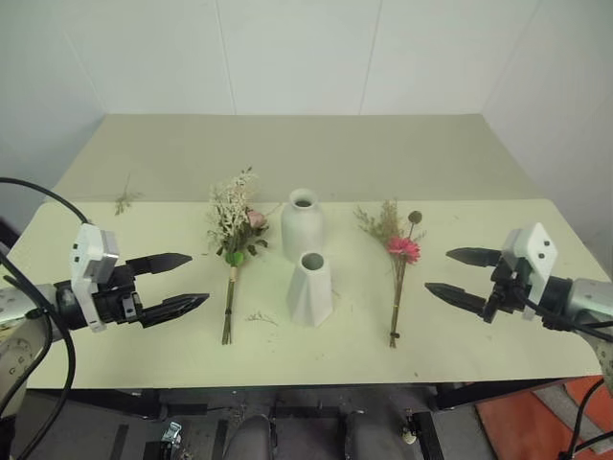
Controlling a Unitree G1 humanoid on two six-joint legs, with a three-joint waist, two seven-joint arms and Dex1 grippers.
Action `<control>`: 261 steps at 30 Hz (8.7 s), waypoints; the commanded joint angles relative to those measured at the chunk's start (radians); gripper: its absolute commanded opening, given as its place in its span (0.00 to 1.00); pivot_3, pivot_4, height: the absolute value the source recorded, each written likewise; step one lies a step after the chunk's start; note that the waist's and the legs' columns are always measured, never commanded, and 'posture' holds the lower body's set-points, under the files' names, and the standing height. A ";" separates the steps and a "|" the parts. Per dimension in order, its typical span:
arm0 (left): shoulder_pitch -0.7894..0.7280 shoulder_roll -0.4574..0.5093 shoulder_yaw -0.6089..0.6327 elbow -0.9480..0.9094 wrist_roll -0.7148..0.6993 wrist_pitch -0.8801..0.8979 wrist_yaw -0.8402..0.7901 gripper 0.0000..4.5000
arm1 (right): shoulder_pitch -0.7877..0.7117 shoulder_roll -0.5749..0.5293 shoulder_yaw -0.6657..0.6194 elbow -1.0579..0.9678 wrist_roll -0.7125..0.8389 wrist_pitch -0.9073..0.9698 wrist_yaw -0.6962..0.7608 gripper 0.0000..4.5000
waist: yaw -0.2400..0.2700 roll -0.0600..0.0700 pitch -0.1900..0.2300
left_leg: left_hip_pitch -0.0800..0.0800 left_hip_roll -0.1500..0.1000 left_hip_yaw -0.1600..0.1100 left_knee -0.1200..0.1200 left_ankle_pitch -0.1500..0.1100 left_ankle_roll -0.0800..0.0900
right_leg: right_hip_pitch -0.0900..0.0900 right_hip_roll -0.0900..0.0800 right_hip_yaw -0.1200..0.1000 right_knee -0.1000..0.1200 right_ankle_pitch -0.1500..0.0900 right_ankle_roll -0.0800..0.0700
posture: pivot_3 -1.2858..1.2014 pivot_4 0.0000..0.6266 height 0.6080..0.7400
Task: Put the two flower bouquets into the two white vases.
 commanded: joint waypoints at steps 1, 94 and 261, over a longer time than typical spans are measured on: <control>0.000 0.008 0.029 -0.027 -0.010 -0.017 -0.007 0.99 | -0.012 -0.002 -0.019 -0.004 0.000 -0.026 0.004 0.97 | 0.001 0.000 0.000 | 0.000 0.000 0.000 0.000 0.000 0.000 | 0.000 0.000 0.000 0.000 0.000 0.000 | 0.52 0.24 1.00; -0.531 0.006 -0.207 0.183 0.053 0.037 0.005 1.00 | -1.093 0.677 0.133 0.421 -0.012 0.192 -0.555 0.01 | -0.031 0.001 0.001 | -0.017 0.000 0.001 0.001 0.001 0.000 | -0.020 0.000 0.001 0.006 0.004 0.000 | 0.52 0.24 1.00; -0.816 -0.487 -0.269 0.232 -0.210 0.111 0.082 0.02 | -0.278 0.019 -0.021 -0.158 0.289 0.197 0.005 0.94 | -0.002 0.000 0.000 | -0.015 -0.002 0.000 0.005 0.002 -0.001 | -0.016 0.000 0.001 0.003 0.005 0.000 | 0.52 0.24 1.00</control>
